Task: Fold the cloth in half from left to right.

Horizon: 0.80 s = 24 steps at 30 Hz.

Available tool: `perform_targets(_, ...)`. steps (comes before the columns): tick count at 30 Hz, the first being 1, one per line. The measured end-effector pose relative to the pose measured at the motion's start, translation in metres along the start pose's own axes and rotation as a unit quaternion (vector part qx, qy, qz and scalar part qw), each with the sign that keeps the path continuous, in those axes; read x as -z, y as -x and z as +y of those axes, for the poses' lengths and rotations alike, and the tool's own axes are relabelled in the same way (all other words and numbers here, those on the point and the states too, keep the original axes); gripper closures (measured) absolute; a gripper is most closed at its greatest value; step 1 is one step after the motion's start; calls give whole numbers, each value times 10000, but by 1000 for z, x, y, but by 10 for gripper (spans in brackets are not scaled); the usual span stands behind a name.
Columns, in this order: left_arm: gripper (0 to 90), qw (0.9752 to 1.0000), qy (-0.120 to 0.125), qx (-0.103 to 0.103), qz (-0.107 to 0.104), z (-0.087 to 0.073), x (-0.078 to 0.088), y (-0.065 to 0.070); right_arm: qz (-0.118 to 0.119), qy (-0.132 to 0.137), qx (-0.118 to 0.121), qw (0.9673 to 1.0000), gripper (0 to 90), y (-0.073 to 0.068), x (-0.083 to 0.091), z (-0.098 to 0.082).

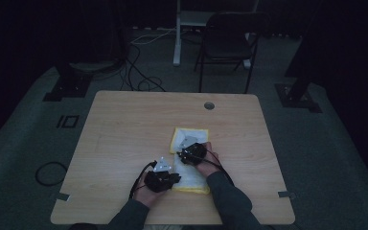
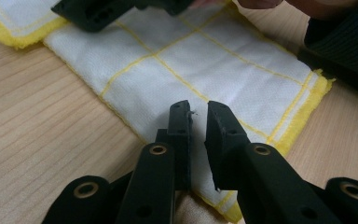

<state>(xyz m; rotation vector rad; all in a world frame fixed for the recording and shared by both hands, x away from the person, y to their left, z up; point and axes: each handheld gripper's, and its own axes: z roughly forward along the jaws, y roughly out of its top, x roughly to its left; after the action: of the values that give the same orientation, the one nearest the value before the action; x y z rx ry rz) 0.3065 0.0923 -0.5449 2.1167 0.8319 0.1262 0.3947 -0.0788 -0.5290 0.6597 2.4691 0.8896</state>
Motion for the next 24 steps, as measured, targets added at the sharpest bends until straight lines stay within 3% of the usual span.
perform_targets(3, 806, 10000, -1, -4, 2, 0, 0, 0, 5, 52, 0, 10000, 738, 1, 1, 1)
perform_targets(7, 805, 10000, 2, -4, 3, 0, 0, 0, -17, 92, -59, 9999, 812, 4, 3, 2)
perform_targets(14, 805, 10000, 16, 8, -3, 0, 0, 0, 2, 359, -583, 9977, 846, 25, 14, 0)
perform_targets(24, 804, 10000, 17, 12, -4, 0, 0, 0, -92, 532, -1037, 9931, 856, 52, 25, -5)
